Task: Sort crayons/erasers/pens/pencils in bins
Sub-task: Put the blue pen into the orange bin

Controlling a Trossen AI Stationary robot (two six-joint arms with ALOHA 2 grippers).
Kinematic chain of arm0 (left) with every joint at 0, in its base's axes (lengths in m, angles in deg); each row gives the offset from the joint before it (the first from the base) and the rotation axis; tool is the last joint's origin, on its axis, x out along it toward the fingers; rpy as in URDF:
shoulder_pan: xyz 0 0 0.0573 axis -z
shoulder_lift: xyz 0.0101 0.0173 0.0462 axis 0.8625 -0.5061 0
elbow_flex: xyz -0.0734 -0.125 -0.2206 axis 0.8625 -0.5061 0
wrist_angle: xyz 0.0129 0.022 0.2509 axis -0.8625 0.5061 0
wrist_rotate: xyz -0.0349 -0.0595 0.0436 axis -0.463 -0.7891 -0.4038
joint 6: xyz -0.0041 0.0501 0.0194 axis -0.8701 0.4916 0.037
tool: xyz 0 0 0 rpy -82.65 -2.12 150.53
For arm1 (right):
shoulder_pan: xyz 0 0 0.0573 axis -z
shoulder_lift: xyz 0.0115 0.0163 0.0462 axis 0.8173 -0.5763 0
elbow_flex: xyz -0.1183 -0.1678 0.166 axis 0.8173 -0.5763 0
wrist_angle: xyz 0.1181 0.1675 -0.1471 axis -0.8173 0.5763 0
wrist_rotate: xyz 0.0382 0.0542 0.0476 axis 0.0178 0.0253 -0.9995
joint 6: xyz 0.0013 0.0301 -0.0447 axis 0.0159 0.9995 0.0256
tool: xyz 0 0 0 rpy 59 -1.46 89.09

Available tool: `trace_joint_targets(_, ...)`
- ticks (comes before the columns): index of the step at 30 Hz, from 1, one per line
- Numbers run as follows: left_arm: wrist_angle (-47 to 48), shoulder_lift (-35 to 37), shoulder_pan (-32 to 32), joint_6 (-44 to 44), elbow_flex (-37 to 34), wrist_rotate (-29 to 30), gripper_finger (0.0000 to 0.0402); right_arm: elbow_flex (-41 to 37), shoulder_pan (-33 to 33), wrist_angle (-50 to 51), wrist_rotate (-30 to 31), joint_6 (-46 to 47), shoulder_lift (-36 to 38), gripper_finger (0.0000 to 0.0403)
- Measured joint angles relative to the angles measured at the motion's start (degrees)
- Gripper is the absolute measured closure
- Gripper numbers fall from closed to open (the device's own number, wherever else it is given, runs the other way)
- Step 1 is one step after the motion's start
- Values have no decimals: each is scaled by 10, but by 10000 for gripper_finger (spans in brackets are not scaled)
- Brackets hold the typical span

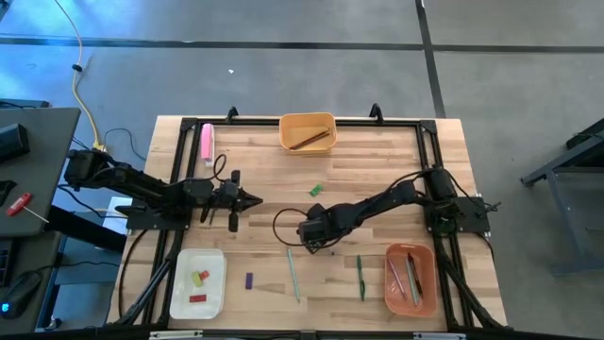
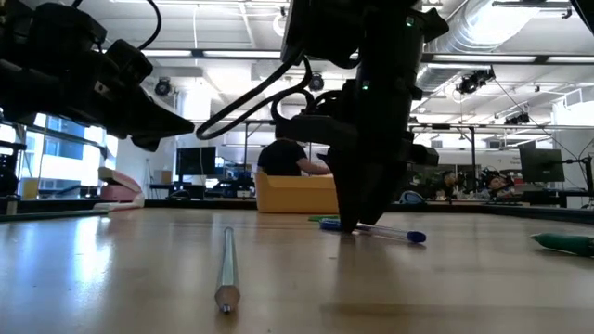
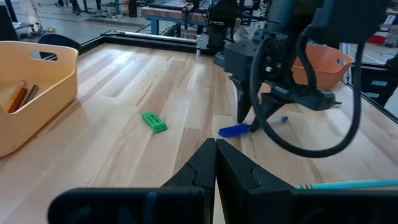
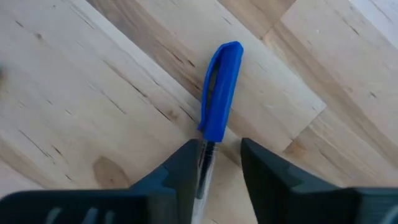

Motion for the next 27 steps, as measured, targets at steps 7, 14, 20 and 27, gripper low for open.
trace_joint_targets(7, 0, 0, 1, -1, 0, 3, 401, -1, 1, 10, -7, 1, 4, 361)
trace_joint_targets(14, 0, 0, 1, -5, 0, 3, 401, -4, -2, 51, -19, 1, 39, 396)
trace_joint_targets(20, 1, 0, 1, -5, 0, 3, 401, -4, -8, 76, -17, 9, 86, 392)
trace_joint_targets(27, 2, 0, 1, -9, 0, 3, 401, -4, -41, 128, -16, 71, 179, 391)
